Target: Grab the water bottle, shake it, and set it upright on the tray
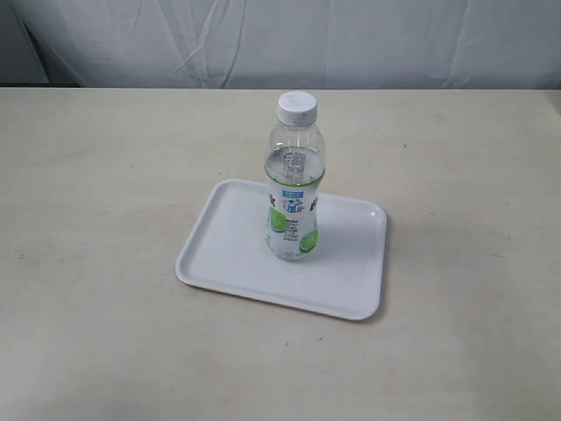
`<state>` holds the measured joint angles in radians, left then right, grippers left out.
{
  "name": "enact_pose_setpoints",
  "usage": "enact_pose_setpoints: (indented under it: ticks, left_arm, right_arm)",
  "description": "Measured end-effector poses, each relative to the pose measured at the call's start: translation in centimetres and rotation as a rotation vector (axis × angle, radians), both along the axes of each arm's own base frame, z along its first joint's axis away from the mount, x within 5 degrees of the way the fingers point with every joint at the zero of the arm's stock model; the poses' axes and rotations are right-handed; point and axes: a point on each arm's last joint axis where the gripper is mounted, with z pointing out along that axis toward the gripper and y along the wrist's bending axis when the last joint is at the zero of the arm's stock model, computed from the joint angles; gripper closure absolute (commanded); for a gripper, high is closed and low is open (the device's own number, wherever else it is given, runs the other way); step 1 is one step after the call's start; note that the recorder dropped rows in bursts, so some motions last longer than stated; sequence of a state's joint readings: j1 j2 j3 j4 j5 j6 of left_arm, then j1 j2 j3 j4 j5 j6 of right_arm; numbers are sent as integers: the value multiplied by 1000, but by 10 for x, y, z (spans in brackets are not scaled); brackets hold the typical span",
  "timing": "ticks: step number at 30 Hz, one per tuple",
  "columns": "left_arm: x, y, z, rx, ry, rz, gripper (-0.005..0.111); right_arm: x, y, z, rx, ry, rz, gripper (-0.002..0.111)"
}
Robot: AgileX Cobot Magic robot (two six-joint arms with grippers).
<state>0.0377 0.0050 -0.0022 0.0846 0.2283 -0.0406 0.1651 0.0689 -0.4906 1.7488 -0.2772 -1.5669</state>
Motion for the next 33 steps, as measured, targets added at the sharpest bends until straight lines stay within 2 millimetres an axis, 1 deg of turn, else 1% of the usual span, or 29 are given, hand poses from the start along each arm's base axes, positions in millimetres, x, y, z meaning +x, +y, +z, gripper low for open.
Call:
enact_pose_setpoints:
  ticks: [5, 8, 10, 11, 14, 17, 19, 21, 24, 27, 29, 33]
  left_arm:
    - [0, 0, 0, 0, 0, 0, 107]
    - [0, 0, 0, 0, 0, 0, 107]
    - [0, 0, 0, 0, 0, 0, 107]
    - [0, 0, 0, 0, 0, 0, 107]
    - [0, 0, 0, 0, 0, 0, 107]
    - [0, 0, 0, 0, 0, 0, 107]
    - [0, 0, 0, 0, 0, 0, 107]
    - [0, 0, 0, 0, 0, 0, 107]
    - [0, 0, 0, 0, 0, 0, 107]
    - [0, 0, 0, 0, 0, 0, 107]
    - [0, 0, 0, 0, 0, 0, 107]
    - [0, 0, 0, 0, 0, 0, 107]
  right_arm:
    - [14, 12, -27, -62, 58, 97, 102]
    - [20, 22, -38, -156, 71, 162, 102]
    - [24, 30, -46, -243, 103, 215, 102]
    - [27, 34, -49, -255, 128, 251, 102]
    - [35, 42, -62, -330, 255, 325, 102]
    - [37, 44, -77, -311, 413, 367, 102]
    - [38, 41, -84, -273, 498, 352, 102]
    - [36, 39, -88, -253, 541, 320, 102]
    - [31, 34, -91, -243, 567, 249, 102]
    - [27, 31, -95, -238, 552, 180, 102]
    - [26, 29, -101, -240, 550, 145, 102]
    - [31, 27, -122, -238, 612, 114, 102]
